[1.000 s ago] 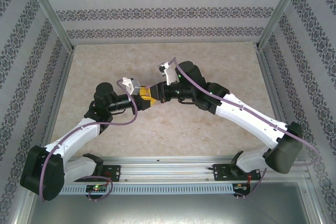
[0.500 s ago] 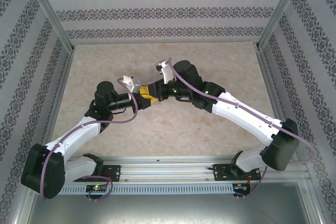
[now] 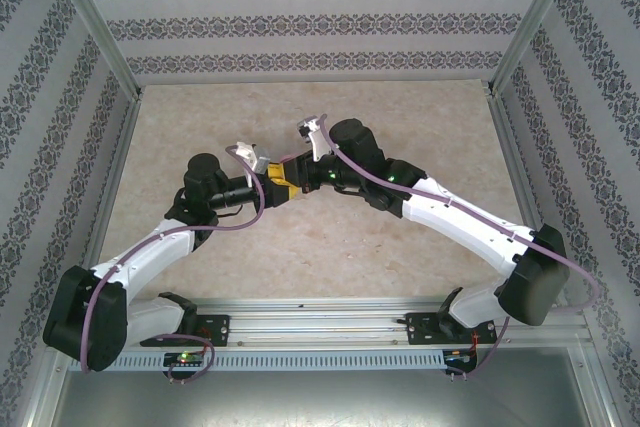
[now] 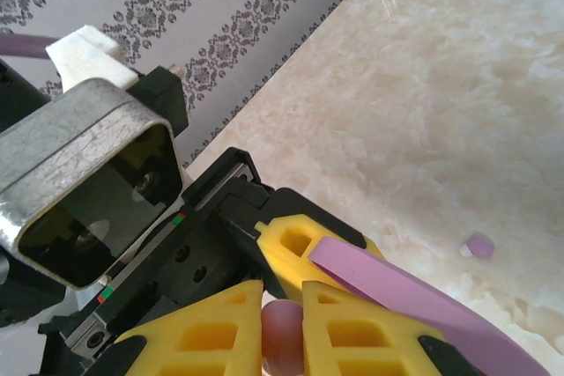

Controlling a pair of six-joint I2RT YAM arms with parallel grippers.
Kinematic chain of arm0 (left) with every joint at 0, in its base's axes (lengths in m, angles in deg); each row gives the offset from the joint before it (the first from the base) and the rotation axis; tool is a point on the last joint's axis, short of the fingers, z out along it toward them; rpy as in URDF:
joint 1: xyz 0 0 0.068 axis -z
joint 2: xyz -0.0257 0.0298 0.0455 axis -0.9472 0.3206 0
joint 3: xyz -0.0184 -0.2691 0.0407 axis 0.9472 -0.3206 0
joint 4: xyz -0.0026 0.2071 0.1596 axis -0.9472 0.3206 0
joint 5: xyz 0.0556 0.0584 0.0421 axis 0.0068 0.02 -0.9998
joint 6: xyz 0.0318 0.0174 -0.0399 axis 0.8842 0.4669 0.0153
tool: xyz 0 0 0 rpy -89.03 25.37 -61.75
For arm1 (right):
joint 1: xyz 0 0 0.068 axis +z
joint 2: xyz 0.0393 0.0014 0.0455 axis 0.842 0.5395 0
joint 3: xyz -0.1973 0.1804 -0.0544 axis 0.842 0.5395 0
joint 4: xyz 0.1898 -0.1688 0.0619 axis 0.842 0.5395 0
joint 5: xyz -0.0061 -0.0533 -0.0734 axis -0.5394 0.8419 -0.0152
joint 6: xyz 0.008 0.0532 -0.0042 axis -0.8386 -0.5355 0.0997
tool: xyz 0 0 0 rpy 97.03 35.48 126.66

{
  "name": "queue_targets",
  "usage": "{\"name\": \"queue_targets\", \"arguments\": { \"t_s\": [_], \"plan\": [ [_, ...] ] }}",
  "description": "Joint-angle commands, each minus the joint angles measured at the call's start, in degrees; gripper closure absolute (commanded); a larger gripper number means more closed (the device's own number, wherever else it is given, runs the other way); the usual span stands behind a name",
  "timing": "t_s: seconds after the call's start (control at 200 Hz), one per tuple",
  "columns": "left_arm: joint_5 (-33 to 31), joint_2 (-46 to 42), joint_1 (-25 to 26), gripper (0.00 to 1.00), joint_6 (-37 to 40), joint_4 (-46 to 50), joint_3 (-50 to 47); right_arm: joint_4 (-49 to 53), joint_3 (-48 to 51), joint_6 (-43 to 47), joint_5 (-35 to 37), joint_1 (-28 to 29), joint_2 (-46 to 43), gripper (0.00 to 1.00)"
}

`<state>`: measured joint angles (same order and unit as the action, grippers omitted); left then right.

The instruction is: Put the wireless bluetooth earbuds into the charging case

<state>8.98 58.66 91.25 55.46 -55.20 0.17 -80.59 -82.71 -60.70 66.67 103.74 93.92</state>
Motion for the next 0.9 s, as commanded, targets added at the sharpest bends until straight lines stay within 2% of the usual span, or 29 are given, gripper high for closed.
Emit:
{"name": "queue_targets", "arguments": {
  "t_s": [0.0, 0.27, 0.525, 0.894],
  "plan": [
    [3.48, -1.85, 1.11, 0.75, -0.55, -10.94, 3.61, 1.27, 2.55, -3.19, -0.73, -1.62, 1.26, 0.86],
    [3.20, -1.35, 1.09, 0.75, -2.11, -13.12, 3.62, -6.70, 5.92, -10.39, -5.15, -4.50, -1.28, 0.85],
    [3.57, -0.19, 1.09, 0.75, -5.21, -16.13, 4.66, -8.02, 8.06, -11.33, -5.14, -5.70, -1.42, 0.85],
    [3.19, -0.09, 1.11, 0.75, -2.84, -13.20, 6.08, -1.91, 5.39, -4.30, -11.12, -6.02, -0.61, 0.83]
  ]
}}
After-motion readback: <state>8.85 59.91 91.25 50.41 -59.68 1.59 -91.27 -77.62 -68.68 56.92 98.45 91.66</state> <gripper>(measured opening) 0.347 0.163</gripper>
